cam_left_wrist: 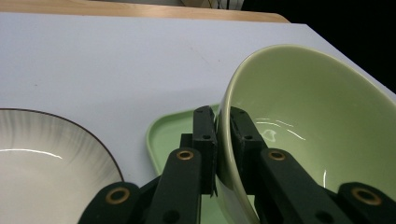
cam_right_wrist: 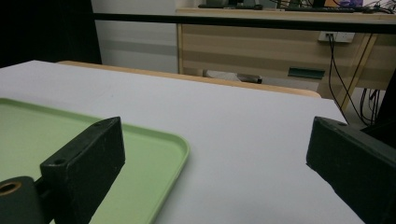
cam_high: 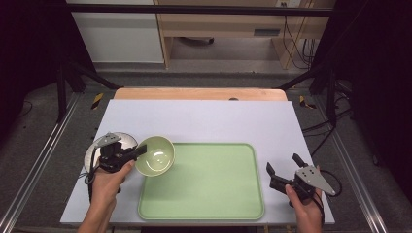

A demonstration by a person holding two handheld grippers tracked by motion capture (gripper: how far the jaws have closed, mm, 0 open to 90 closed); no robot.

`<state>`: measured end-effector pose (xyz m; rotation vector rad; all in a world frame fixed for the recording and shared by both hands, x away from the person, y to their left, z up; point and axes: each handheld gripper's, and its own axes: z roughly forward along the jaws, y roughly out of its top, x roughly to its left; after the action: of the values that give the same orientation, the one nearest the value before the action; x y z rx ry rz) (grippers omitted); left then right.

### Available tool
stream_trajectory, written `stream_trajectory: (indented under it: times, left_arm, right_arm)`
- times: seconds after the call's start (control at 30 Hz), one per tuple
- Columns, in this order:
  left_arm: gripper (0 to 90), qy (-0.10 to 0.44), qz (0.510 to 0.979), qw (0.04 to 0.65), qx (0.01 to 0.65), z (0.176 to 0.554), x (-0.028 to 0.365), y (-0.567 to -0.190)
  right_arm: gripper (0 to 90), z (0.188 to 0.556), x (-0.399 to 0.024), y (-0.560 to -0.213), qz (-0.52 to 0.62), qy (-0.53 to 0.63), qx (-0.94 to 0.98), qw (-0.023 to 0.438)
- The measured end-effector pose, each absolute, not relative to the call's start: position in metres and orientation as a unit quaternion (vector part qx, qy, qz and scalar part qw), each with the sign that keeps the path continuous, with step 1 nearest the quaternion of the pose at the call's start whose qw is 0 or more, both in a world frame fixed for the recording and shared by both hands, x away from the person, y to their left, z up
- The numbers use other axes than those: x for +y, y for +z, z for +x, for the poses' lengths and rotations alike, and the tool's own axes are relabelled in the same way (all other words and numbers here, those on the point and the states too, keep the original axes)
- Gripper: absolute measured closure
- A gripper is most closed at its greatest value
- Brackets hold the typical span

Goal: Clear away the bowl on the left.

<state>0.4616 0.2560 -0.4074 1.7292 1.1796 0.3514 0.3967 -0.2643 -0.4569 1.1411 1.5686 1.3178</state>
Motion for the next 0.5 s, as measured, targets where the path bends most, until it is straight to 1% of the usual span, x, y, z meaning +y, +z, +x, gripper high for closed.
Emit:
stream_trajectory:
  times: [0.5]
  left_arm:
    - [82.6,0.122,0.733,0.479,0.468,0.461,0.229,-0.418]
  right_arm:
    - [4.6,0.398,-0.263,-0.457,0.444,0.517,0.619,0.389]
